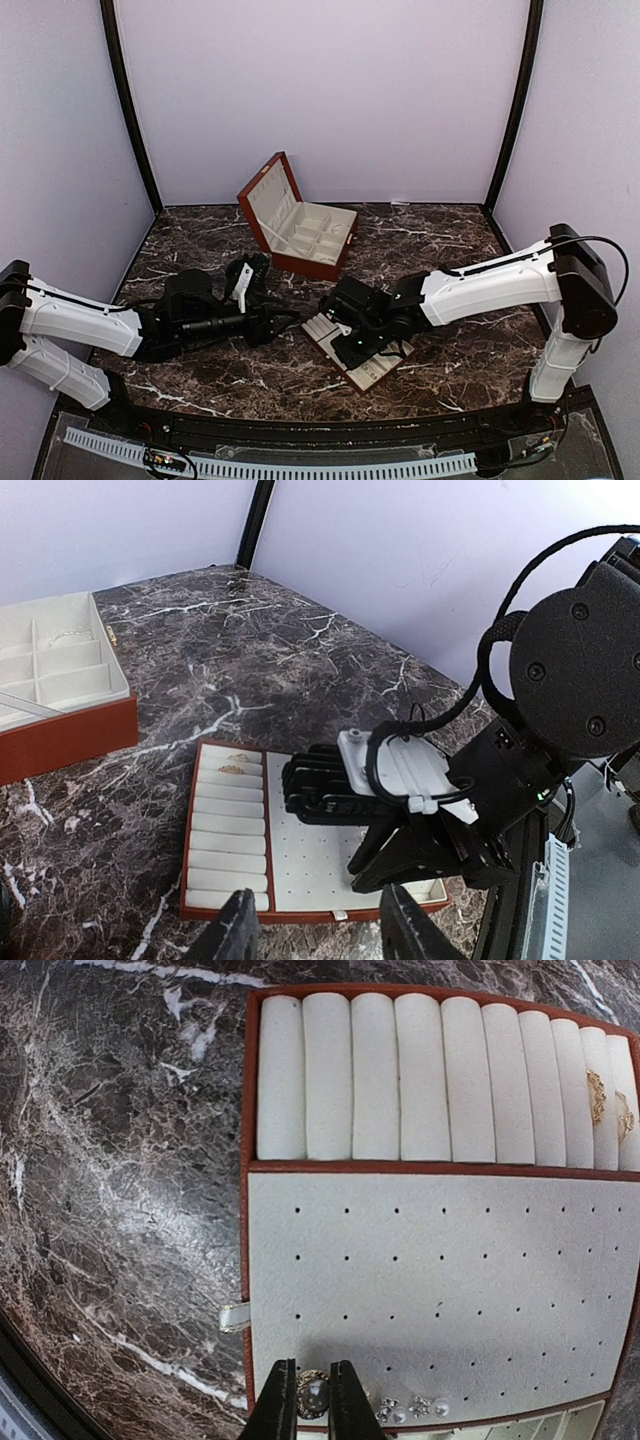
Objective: Organize the mixed jewelry
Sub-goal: Insert the earring into the earring holder.
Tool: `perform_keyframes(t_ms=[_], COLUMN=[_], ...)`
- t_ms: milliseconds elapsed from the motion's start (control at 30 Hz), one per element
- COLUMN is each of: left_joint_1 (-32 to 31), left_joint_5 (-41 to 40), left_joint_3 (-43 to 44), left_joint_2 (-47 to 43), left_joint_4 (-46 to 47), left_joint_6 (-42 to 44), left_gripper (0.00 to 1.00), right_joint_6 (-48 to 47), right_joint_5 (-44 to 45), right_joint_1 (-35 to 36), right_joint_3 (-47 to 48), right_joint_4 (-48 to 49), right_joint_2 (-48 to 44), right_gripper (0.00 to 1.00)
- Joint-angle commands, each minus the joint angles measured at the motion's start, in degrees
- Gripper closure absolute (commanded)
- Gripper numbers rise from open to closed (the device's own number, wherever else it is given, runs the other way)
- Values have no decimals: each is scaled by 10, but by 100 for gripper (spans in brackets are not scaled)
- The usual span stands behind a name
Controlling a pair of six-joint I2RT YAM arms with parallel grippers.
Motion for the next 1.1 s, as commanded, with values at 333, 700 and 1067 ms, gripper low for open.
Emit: perform_keyframes(t_ms=[333, 700, 1067], left_joint_1=[5, 5, 6], left_joint_5=[7, 7, 10], left_joint_3=[-9, -9, -9], left_joint_2=[-18, -20, -19], left_joint_4=[16, 19, 19], left_joint_6=[-4, -4, -5], left_gripper=[57, 57, 57], right_joint_6=[-7, -5, -2], right_joint_5=[32, 66, 76], right_joint_1=[15, 21, 24], right_joint_3=[21, 26, 23], right_joint_4=[-22, -31, -23], right_joint_2=[24, 26, 28], right_gripper=[100, 100, 100])
